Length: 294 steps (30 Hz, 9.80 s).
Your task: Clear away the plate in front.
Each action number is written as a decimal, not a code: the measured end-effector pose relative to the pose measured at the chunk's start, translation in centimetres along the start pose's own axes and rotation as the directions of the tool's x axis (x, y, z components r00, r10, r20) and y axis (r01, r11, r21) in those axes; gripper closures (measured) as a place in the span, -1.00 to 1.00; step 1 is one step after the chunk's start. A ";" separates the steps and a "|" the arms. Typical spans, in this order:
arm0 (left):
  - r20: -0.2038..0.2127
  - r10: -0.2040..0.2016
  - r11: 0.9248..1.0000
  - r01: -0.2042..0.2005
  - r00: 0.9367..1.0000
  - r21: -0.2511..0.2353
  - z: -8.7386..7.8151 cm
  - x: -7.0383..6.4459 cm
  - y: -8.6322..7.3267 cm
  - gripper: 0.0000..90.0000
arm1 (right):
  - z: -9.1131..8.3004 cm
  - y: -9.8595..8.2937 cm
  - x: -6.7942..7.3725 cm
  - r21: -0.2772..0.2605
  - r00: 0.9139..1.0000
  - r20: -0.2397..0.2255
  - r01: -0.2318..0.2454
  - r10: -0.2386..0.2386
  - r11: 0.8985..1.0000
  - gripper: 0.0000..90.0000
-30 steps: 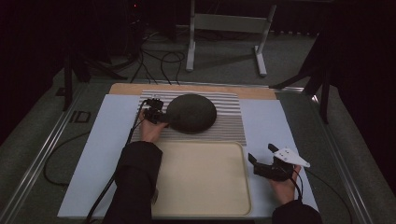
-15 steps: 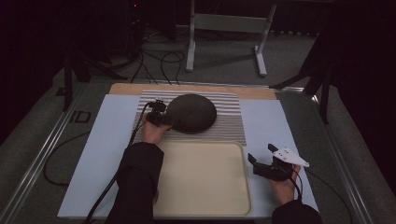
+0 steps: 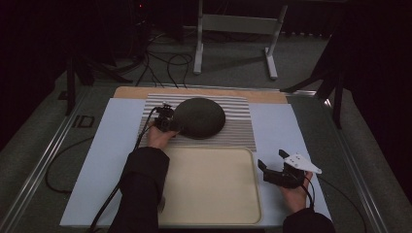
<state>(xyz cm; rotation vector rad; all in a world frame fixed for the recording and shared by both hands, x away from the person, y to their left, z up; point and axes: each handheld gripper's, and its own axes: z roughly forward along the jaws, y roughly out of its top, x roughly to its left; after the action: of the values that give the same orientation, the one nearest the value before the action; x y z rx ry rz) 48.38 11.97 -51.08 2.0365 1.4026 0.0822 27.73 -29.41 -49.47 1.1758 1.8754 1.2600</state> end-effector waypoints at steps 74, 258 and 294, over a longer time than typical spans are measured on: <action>0.283 -0.424 0.876 0.469 0.860 -0.112 -1.5 -2.5 2.3 0.93 | -0.2 -0.1 -0.5 0.003 1.000 0.011 -0.013 0.013 1.000 -0.80; 0.498 -0.442 0.847 0.530 0.746 -0.041 -9.0 -1.6 -7.8 0.86 | -0.1 -0.2 -0.3 0.007 1.000 0.027 -0.001 0.001 1.000 -0.80; 0.503 -0.437 0.859 0.512 0.746 -0.013 -8.7 -2.1 -10.4 0.86 | -0.1 -0.2 -0.2 0.009 1.000 0.028 0.004 -0.004 1.000 -0.80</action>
<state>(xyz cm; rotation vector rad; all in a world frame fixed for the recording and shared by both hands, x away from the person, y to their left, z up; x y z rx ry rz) 35.60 16.51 -49.26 1.3778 1.4788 -0.5020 27.71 -29.69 -49.61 1.1880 1.8638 1.2283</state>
